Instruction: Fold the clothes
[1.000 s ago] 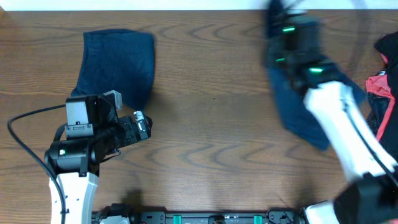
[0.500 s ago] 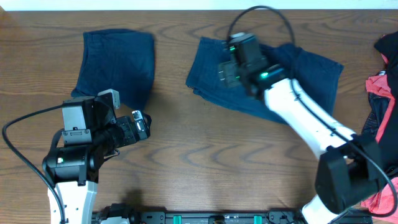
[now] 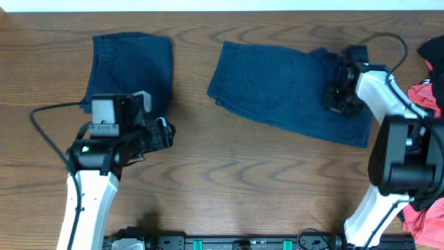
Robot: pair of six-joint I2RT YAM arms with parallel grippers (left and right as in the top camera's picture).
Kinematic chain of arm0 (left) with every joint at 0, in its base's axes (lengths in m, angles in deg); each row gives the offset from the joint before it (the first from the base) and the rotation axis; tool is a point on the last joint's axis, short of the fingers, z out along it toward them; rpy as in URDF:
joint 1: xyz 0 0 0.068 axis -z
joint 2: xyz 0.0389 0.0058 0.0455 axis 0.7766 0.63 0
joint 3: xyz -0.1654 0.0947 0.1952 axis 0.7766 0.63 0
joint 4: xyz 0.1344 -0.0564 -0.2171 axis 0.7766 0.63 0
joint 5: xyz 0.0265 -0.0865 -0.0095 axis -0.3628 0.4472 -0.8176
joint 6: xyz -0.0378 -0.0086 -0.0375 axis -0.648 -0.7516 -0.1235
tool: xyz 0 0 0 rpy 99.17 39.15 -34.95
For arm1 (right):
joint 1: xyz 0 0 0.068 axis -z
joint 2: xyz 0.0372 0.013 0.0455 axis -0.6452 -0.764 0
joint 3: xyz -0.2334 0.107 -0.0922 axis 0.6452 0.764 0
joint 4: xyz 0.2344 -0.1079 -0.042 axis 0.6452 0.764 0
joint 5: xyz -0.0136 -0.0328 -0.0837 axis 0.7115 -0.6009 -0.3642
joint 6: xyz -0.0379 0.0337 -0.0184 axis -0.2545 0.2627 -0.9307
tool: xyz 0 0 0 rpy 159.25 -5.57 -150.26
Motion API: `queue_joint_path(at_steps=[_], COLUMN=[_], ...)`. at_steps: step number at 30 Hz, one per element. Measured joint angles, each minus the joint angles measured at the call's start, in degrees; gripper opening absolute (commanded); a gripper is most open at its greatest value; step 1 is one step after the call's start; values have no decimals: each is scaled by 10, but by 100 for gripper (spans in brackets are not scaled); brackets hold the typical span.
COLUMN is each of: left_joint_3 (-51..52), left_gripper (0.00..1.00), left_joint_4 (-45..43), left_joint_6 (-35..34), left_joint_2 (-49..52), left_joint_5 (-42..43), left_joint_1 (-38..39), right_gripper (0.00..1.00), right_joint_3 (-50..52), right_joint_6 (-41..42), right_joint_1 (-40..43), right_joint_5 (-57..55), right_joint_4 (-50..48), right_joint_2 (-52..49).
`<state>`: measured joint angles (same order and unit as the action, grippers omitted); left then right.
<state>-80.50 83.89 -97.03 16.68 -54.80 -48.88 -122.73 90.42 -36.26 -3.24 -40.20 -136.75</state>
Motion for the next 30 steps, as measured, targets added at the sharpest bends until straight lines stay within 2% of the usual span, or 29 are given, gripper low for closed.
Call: queue_joint_path(at_steps=[3, 6, 12, 13, 18, 21, 23, 25, 28, 30], left_joint_3=[0, 0, 0, 0, 0, 0, -1, -1, -2, -3], left_gripper=[60, 61, 62, 66, 72, 73, 65, 62, 60, 59], left_joint_4=[-21, -35, -52, -55, -95, -139, -181, -235, -312, -364], left_joint_6=[0, 0, 0, 0, 0, 0, -1, 0, -1, -5], left_joint_2=[13, 20, 26, 28, 59, 87, 108, 132, 176, 207], left_joint_5=[0, 0, -2, -3, -22, -30, -37, -49, -64, -70], left_joint_1=[17, 31, 48, 51, 80, 100, 114, 127, 148, 163], right_gripper=[30, 20, 20, 21, 22, 29, 38, 46, 56, 58], right_joint_3=[-10, -27, -46, -46, -32, -15, -4, 4, 7, 6], right_joint_6=[3, 5, 7, 7, -4, -13, -28, -43, -60, -67], right_joint_1=[20, 24, 34, 39, 76, 96, 103, 104, 104, 104], right_joint_5=[2, -4, 3, 7, 23, 28, 39, 64, 115, 148], right_joint_4=[4, 22, 45, 47, 50, 49, 39, 26, 9, 5], right_joint_2=[-22, -36, -52, -50, -34, -20, -7, 19, 86, 139])
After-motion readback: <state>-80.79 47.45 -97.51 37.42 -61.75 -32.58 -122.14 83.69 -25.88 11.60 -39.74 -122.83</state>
